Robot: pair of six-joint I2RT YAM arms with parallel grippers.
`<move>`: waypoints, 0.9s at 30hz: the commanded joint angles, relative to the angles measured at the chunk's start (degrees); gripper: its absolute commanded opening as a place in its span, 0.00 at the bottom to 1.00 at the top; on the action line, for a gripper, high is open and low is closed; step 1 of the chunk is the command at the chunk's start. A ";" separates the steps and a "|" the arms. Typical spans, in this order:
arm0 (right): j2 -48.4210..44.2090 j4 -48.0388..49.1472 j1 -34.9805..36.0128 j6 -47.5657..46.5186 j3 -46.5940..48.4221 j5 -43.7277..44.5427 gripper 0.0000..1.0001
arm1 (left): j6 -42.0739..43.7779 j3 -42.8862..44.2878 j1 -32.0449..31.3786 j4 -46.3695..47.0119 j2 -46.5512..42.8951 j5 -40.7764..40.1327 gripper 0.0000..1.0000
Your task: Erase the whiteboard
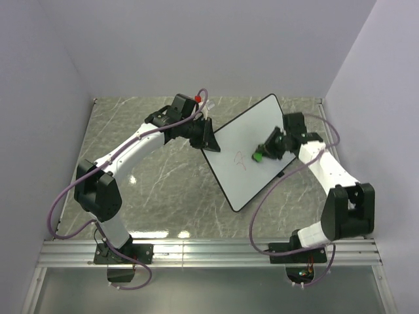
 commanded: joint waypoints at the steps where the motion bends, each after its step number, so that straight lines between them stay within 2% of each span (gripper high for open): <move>1: 4.90 2.51 0.58 0.79 12.82 -1.41 0.00 | 6.30 -1.93 -1.92 -5.81 2.73 -12.51 0.00; 6: 12.38 0.14 0.41 -0.09 26.26 -1.41 0.00 | 6.47 -2.28 -1.92 -5.81 2.20 -12.68 0.00; 10: 13.72 -0.05 0.84 0.26 25.95 -3.51 0.00 | 6.38 -1.58 -1.92 -5.81 2.73 -12.42 0.00; 18: 3.45 5.23 4.45 -2.55 3.90 -11.25 0.00 | 6.03 1.93 -1.92 -5.63 5.89 -11.37 0.00; 23: -3.24 4.88 4.80 -5.36 -7.78 -9.85 0.00 | 6.03 4.92 -1.92 -6.16 7.74 -10.75 0.00; 27: -7.02 4.26 4.80 -6.25 -12.72 -9.14 0.00 | 6.12 6.24 -1.92 -6.51 9.06 -10.22 0.00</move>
